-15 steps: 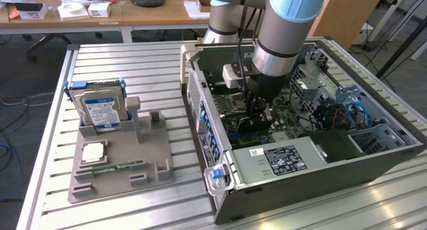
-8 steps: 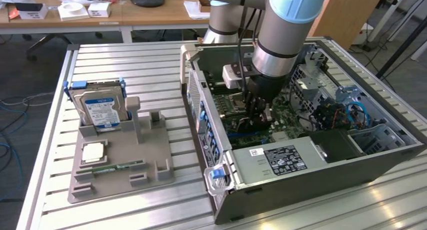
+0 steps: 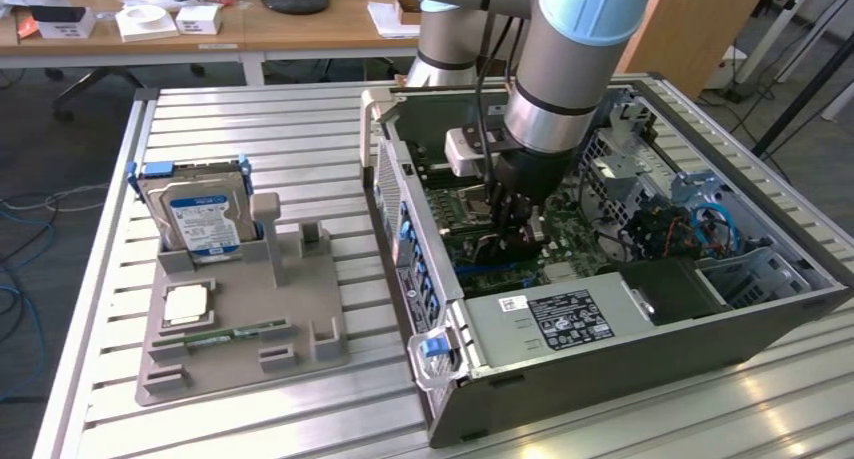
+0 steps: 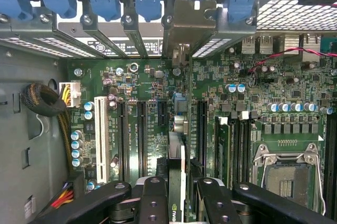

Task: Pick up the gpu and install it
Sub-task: 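Insert the gpu into the slot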

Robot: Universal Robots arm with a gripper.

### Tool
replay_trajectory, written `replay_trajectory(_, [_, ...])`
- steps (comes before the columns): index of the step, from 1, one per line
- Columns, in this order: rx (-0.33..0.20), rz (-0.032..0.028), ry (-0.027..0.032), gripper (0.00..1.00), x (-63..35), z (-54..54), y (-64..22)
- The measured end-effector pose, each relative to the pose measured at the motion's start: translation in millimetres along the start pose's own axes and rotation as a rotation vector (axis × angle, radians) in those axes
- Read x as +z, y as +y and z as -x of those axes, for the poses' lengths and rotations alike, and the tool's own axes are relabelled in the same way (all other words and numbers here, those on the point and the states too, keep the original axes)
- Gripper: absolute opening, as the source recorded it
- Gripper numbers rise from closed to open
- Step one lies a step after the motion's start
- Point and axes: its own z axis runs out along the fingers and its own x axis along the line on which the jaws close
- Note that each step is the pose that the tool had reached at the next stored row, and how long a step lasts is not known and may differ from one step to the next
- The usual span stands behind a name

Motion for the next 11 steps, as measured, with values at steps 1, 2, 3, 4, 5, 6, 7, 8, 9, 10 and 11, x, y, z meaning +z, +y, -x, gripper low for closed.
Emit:
replay_trajectory(1, [0.000, 0.0000, -0.0001, 0.26, 0.0, 0.0, 0.0])
replay_trajectory(2, [0.000, 0.0000, 0.0000, 0.26, -0.1, 0.0, 0.0])
replay_trajectory(3, [-0.001, 0.0000, 0.0000, 0.26, -0.1, 0.0, 0.0])
replay_trajectory(4, [-0.001, 0.0000, 0.0000, 0.26, -0.1, 0.0, 0.0])
replay_trajectory(5, [-0.001, 0.0001, 0.0001, 0.26, -0.1, 0.1, 0.0])
replay_trajectory(6, [-0.001, 0.0001, 0.0001, 0.26, -0.1, 0.3, 0.0])
replay_trajectory(7, [-0.001, 0.0001, 0.0002, 0.26, -0.1, 0.6, 0.0])
replay_trajectory(8, [-0.001, 0.0001, 0.0000, 0.26, -0.1, 0.8, 0.0])
replay_trajectory(9, [-0.001, 0.0000, 0.0000, 0.26, -0.1, 1.0, 0.0])
replay_trajectory(10, [-0.001, 0.0001, 0.0000, 0.26, 0.0, 1.1, 0.1])
replay_trajectory(11, [-0.001, 0.0001, 0.0000, 0.26, 0.0, 1.1, 0.1])
